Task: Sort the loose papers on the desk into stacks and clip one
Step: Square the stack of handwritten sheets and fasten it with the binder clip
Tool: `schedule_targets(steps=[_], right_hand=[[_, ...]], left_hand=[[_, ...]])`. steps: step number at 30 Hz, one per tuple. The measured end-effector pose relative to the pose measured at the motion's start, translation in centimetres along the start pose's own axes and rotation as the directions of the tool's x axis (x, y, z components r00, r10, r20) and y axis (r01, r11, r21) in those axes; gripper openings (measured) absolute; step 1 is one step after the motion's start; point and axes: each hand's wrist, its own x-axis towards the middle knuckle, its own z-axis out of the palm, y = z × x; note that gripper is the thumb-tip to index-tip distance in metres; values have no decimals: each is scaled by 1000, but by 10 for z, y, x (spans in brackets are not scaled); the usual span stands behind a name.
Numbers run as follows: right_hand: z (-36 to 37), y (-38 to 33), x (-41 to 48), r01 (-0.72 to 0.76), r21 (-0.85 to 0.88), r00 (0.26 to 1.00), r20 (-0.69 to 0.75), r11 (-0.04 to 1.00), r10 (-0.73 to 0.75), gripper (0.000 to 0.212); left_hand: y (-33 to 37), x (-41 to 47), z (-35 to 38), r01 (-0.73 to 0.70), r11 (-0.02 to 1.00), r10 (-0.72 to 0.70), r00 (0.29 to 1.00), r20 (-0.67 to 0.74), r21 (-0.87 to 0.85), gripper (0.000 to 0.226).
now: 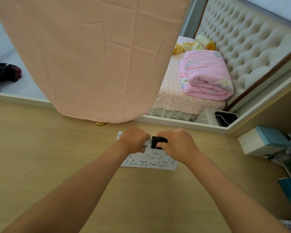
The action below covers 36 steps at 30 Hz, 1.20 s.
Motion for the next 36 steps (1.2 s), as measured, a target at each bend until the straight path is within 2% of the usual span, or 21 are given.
schedule_targets(steps=[9,17,18,22,24,29,32,35,36], right_hand=[[15,11,3,43,29,999,-3,999,-43,27],[11,22,9,-138,352,963,267,926,42,89],[10,23,11,-134,347,963,266,928,39,87],[15,25,12,-52,319,988,153,946,3,53],[19,28,10,-29,342,995,100,939,-6,45],[22,34,8,-16,360,994,109,933,-25,56],[18,37,11,-86,407,974,226,909,-9,61],[15,37,24,-240,547,958,269,802,103,20],[17,39,32,-261,552,958,252,792,139,19]], left_hand=[[-1,-3,1,-14,1000,14,1000,-13,17,15],[0,-1,3,10,1000,-10,999,-31,-9,17],[0,-1,2,17,1000,-18,999,-29,-14,17],[0,0,3,28,999,-28,999,-25,-17,17],[-1,1,4,30,999,-31,999,-30,-9,17],[0,2,5,24,1000,-24,999,-35,-8,16],[0,1,4,18,1000,-19,1000,-23,-6,15],[-1,1,2,11,1000,-10,1000,-27,0,15],[-1,1,1,6,1000,-6,1000,-26,4,15]])
